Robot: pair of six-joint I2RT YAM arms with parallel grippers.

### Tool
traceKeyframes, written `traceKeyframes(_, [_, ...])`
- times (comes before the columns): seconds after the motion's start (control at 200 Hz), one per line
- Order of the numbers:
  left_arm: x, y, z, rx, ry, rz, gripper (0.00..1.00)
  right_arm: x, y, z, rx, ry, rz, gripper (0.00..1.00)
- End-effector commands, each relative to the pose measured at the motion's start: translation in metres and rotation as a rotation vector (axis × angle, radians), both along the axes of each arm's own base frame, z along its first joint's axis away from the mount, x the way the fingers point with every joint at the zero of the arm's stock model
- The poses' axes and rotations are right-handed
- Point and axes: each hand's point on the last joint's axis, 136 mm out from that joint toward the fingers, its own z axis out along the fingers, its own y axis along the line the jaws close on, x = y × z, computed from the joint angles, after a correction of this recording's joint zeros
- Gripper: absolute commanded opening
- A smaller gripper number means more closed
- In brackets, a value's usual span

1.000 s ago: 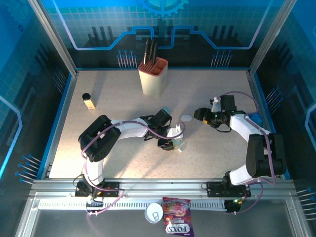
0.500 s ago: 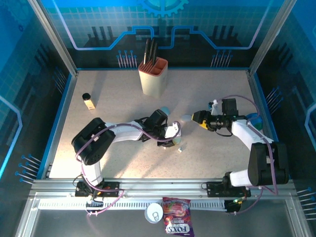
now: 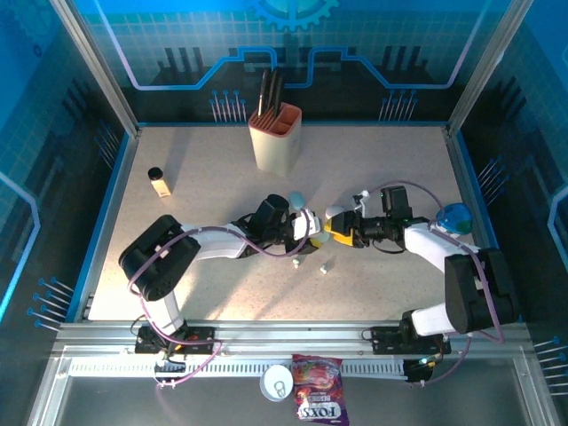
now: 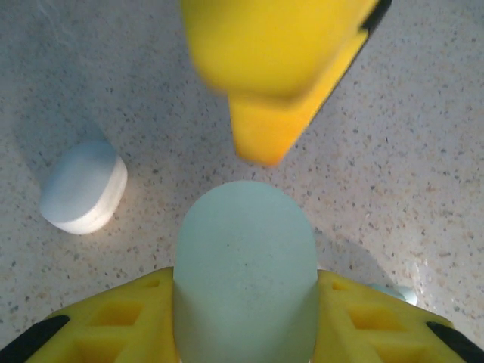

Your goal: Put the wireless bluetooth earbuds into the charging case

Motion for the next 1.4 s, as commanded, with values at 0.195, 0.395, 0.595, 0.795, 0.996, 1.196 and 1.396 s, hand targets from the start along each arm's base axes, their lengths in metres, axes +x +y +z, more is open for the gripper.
traceKeyframes(0.195, [0.003,-0.003,0.032,-0.119,-0.034,0.004,0.39,-0.003,0.011,-0.009,0.044,0.036,0.036,0.55])
traceKeyframes(0.395, [0.001,-0.002,0.028,-0.108,-0.034,-0.007,0.39,-0.003,0.011,-0.008,0.044,0.035,0.031,0.34])
traceKeyframes(0.595, [0.001,0.002,0.031,-0.119,-0.061,0.002,0.62,-0.003,0.011,-0.001,0.048,0.032,0.019,0.27])
traceKeyframes(0.795, [0.005,0.014,0.063,-0.322,-0.074,0.064,0.86,-0.003,0.012,0.025,0.097,0.005,-0.003,0.25])
traceKeyframes(0.996, [0.012,0.034,0.098,-0.532,-0.130,0.159,0.90,-0.001,0.015,0.061,0.215,0.007,-0.041,0.22])
traceKeyframes(1.196, [0.006,0.037,0.106,-0.587,-0.194,0.133,0.93,-0.002,0.019,0.092,0.351,0.030,-0.058,0.20])
traceKeyframes(1.396, [0.005,0.034,0.121,-0.636,-0.160,0.118,0.91,-0.011,0.025,0.129,0.437,-0.013,-0.051,0.18])
